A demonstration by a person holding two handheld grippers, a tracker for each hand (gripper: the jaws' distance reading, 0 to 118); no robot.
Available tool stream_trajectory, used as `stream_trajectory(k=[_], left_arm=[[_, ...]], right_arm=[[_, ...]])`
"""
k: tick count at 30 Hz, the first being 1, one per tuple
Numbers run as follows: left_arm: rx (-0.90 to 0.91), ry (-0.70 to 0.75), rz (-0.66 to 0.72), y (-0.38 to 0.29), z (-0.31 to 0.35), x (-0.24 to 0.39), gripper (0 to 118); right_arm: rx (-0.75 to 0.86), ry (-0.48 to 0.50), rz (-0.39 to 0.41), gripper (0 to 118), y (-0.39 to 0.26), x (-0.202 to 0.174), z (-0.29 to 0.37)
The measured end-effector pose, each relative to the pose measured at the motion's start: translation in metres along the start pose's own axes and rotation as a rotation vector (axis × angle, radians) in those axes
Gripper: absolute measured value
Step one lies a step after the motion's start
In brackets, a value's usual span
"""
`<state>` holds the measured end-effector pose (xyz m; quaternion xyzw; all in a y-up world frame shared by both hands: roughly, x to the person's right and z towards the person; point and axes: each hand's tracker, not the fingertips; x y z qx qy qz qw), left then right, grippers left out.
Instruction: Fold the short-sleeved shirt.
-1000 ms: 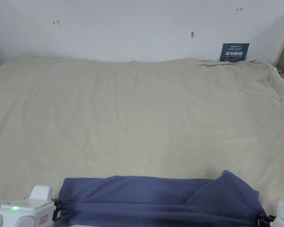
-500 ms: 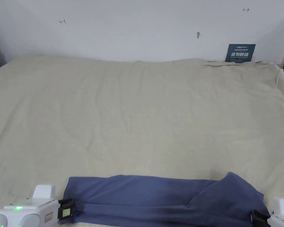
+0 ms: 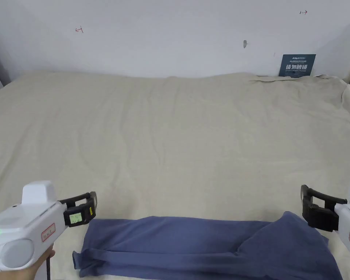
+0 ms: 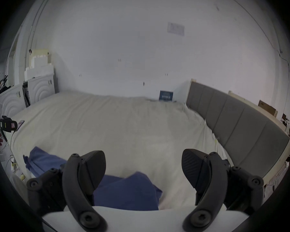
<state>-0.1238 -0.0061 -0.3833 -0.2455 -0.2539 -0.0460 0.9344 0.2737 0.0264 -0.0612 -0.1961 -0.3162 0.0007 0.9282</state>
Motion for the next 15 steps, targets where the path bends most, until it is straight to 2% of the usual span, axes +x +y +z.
stream_trajectory(k=[3, 5, 8, 9, 10, 13, 15], left_arm=[[0.065, -0.027, 0.033, 0.008, 0.002, 0.007, 111], [0.117, -0.043, 0.041, 0.009, 0.004, 0.015, 100], [0.172, -0.056, 0.015, 0.008, 0.007, 0.026, 68], [0.178, -0.051, 0.007, 0.007, 0.007, 0.029, 52], [0.188, -0.057, -0.004, 0.007, 0.007, 0.032, 29], [0.205, -0.079, -0.019, 0.006, 0.007, 0.039, 0], [0.204, -0.096, -0.025, 0.007, 0.007, 0.042, 0]], right_arm=[[0.063, -0.018, 0.0, 97, 0.006, -0.012, 0.007], [0.079, -0.02, 0.005, 97, 0.008, -0.018, 0.012], [0.114, -0.027, -0.004, 93, 0.01, -0.024, 0.019], [0.118, -0.03, -0.007, 87, 0.011, -0.026, 0.02], [0.118, -0.029, -0.008, 69, 0.012, -0.027, 0.022], [0.135, -0.031, -0.02, 1, 0.013, -0.026, 0.021], [0.152, -0.037, -0.011, 1, 0.013, -0.026, 0.021]])
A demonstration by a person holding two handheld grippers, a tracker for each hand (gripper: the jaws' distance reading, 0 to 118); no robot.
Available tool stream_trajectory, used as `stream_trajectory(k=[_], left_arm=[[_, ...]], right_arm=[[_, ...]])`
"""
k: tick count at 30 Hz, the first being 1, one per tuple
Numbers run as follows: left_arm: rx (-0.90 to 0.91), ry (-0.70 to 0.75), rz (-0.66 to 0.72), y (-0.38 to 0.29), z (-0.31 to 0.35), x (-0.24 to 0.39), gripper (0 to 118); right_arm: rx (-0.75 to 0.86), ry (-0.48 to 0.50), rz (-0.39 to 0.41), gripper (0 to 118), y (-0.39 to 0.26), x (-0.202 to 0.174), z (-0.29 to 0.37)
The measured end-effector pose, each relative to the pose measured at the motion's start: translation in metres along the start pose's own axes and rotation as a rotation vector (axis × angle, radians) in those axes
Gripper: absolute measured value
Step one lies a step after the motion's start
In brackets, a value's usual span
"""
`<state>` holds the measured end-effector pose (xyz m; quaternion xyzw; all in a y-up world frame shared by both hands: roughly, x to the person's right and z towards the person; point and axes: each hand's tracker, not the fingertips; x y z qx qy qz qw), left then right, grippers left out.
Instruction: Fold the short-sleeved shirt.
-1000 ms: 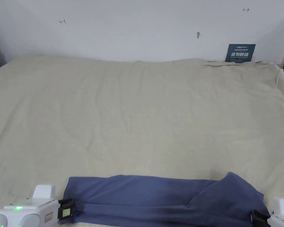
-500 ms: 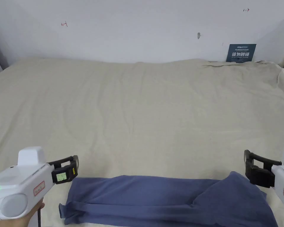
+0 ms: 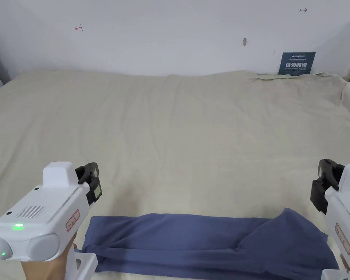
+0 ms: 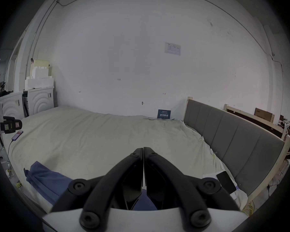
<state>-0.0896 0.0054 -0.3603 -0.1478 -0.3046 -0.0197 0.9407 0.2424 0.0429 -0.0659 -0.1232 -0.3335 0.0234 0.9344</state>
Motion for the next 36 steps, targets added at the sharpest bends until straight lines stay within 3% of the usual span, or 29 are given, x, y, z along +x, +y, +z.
stream_trajectory(k=[8, 14, 19, 21, 25, 26, 28, 36], left_arm=[[-0.058, -0.031, 0.024, 0.0, -0.007, -0.004, 0], [-0.239, -0.114, 0.025, -0.011, -0.024, -0.025, 0], [-0.438, -0.165, 0.147, -0.029, -0.048, -0.056, 1], [-0.458, -0.153, 0.174, -0.038, -0.053, -0.067, 13], [-0.576, -0.116, 0.316, -0.057, -0.069, -0.095, 83], [-0.605, -0.118, 0.328, -0.062, -0.073, -0.1, 92], [-0.646, -0.105, 0.318, -0.074, -0.08, -0.108, 99], [-0.772, -0.072, 0.322, -0.11, -0.105, -0.126, 99]], right_arm=[[0.006, 0.02, 0.01, 0, 0.001, 0.001, -0.002], [-0.011, 0.011, 0.014, 1, -0.003, 0.005, -0.007], [-0.026, 0.005, 0.019, 0, -0.006, 0.005, -0.008], [-0.034, 0.002, 0.027, 1, -0.008, 0.006, -0.009], [-0.054, -0.005, 0.018, 1, -0.014, 0.008, -0.013], [-0.059, -0.007, 0.019, 1, -0.015, 0.009, -0.014], [-0.069, -0.01, 0.021, 1, -0.015, 0.006, -0.013], [-0.099, -0.011, 0.028, 1, -0.019, 0.003, -0.017]])
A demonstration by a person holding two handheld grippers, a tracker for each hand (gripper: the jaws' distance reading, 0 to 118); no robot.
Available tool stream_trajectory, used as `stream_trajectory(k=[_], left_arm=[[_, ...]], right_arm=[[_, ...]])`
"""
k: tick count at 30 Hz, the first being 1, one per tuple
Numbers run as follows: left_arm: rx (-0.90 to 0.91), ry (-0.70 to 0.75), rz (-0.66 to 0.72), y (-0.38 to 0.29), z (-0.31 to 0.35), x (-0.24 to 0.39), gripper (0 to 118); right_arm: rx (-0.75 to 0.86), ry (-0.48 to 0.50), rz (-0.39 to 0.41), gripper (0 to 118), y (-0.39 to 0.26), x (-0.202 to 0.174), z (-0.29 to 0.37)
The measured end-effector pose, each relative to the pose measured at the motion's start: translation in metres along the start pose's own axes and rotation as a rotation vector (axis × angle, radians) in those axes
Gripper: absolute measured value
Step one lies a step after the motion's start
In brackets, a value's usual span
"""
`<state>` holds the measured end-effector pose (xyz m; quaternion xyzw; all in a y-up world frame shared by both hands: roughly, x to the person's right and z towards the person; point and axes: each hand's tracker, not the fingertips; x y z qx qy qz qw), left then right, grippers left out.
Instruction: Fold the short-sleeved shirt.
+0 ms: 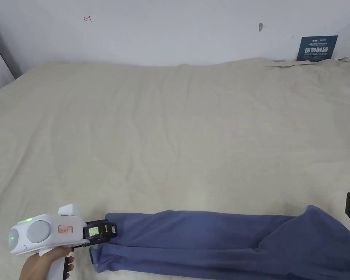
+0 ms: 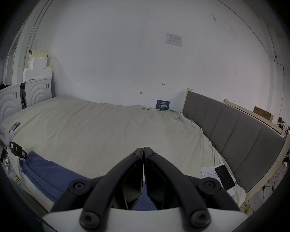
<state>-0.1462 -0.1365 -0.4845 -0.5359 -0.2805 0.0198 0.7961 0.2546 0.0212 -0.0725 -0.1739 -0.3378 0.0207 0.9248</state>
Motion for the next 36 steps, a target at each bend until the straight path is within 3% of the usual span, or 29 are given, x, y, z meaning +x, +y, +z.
stream_trajectory(k=[3, 6, 10, 12, 13, 15, 20, 36], left_arm=[[0.002, 0.006, -0.03, -0.001, -0.006, 0.003, 97], [-0.022, -0.021, -0.043, -0.002, -0.014, 0.01, 83], [-0.035, -0.004, -0.088, -0.003, -0.019, 0.016, 77], [-0.035, 0.011, -0.108, -0.002, -0.016, 0.016, 62], [-0.028, 0.018, -0.138, -0.001, -0.013, 0.015, 48], [-0.048, -0.069, -0.13, -0.001, -0.011, 0.013, 28], [-0.055, -0.038, -0.164, -0.004, -0.015, 0.025, 8], [-0.001, 0.024, -0.26, 0.022, 0.05, 0.026, 2]], right_arm=[[-0.011, 0.001, 0.002, 1, -0.002, -0.002, -0.003], [-0.023, 0.003, 0.0, 1, -0.004, -0.004, -0.005], [-0.032, 0.006, 0.003, 1, -0.005, -0.004, -0.004], [-0.032, 0.005, 0.004, 1, -0.005, -0.004, -0.004], [-0.033, 0.003, 0.005, 1, -0.005, -0.004, -0.004], [-0.034, 0.003, -0.001, 1, -0.005, -0.003, -0.004], [-0.035, 0.001, -0.012, 1, -0.004, -0.002, -0.003], [-0.015, 0.002, -0.015, 1, 0.003, 0.007, 0.001]])
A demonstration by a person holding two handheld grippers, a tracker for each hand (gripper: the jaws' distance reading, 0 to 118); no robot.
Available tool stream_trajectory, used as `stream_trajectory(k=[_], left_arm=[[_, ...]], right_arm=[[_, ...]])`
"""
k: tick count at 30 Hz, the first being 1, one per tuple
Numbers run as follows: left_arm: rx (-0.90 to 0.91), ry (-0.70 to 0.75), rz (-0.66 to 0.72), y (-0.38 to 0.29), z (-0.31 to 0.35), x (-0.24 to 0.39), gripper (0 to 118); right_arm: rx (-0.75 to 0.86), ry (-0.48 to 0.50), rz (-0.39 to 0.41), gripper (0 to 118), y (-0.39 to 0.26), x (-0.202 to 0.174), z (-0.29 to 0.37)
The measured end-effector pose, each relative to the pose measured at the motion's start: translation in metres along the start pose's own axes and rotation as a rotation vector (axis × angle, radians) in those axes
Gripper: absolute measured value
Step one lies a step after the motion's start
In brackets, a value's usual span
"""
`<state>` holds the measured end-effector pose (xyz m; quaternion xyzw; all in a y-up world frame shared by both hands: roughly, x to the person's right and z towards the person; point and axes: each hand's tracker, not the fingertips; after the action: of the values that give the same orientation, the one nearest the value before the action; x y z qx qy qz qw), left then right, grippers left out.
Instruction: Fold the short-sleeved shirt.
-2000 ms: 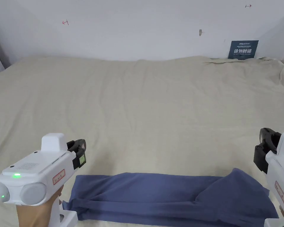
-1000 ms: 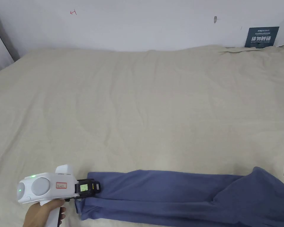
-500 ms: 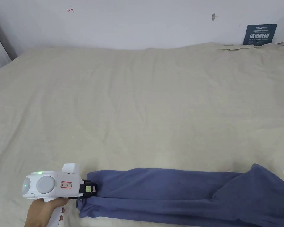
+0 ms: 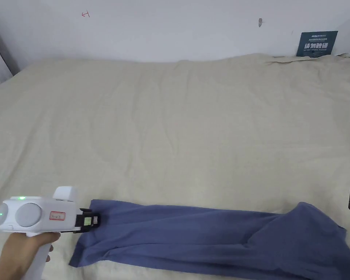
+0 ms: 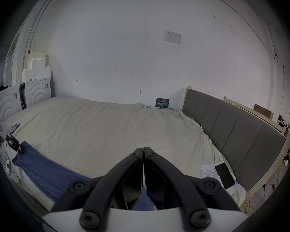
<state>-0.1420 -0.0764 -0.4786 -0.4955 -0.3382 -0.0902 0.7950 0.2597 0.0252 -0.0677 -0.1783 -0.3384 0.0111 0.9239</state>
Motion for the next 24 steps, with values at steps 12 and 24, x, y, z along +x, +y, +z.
stream_trajectory(k=[12, 24], left_arm=[[0.023, -0.012, 0.101, 0.01, 0.054, 0.032, 2], [-0.075, -0.19, -0.098, 0.044, 0.001, 0.179, 2]], right_arm=[[0.015, 0.014, -0.025, 1, -0.002, 0.007, 0.003], [0.019, 0.012, -0.043, 1, -0.008, 0.019, 0.014]])
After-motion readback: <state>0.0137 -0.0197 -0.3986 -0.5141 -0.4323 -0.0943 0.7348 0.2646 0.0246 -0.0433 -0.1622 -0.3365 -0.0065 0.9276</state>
